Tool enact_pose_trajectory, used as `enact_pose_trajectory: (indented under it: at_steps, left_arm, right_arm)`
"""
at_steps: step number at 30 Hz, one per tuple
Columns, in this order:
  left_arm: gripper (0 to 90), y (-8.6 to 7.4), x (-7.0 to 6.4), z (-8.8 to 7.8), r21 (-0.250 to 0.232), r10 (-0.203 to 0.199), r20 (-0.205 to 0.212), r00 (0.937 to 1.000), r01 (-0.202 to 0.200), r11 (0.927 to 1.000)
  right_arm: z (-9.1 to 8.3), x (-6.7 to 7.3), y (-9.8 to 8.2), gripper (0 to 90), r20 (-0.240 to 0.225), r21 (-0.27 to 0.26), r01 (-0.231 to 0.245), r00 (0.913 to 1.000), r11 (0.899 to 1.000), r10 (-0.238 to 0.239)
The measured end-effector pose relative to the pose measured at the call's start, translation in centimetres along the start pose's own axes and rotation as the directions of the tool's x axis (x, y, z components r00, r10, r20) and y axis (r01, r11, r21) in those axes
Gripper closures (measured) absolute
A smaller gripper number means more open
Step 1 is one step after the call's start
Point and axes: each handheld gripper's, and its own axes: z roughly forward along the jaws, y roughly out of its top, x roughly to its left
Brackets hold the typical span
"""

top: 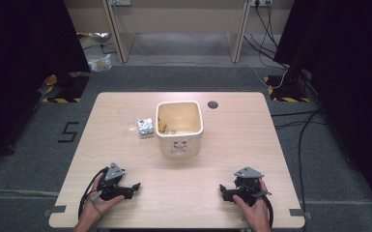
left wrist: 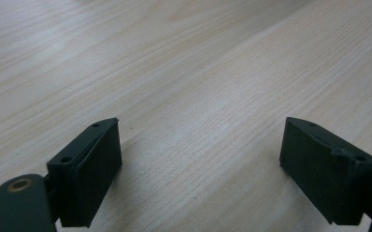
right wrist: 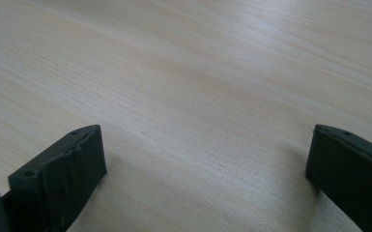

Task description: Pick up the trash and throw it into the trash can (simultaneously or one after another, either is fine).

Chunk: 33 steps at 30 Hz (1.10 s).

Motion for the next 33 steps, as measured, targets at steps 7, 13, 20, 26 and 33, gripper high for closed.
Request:
enact_pose_trajectory:
  at_steps: [7, 13, 20, 26, 33]
  left_arm:
    - [14.5, 0.0, 0.1, 0.0, -0.004, -0.008, -0.001, 1.0000, 0.008, 1.0000]
    - [15.9, 0.1, 0.4, 0.0, -0.018, -0.041, 0.014, 0.9991, 0.041, 0.9990]
    - [17.6, 0.6, 0.8, -0.1, -0.013, -0.039, 0.012, 0.9992, 0.039, 0.9992]
    - [17.5, 1.4, 1.5, -0.1, -0.029, -0.051, 0.003, 0.9987, 0.051, 0.9983]
    - [16.1, 3.3, 2.7, 0.0, -0.052, -0.064, -0.018, 0.9978, 0.063, 0.9966]
  right_arm:
    - [0.1, 0.0, 0.0, 0.3, 0.002, 0.000, 0.004, 1.0000, 1.000, -0.004]
    - [0.1, 0.0, 0.1, 0.3, 0.001, 0.001, 0.003, 1.0000, 1.000, -0.003]
    - [0.1, -0.1, 0.1, 0.3, 0.000, 0.000, 0.006, 1.0000, 1.000, -0.006]
    - [0.1, -0.1, 0.1, 0.3, 0.000, 0.000, 0.006, 1.0000, 1.000, -0.006]
    - [0.1, 0.0, 0.1, 0.3, 0.001, 0.000, 0.006, 1.0000, 1.000, -0.006]
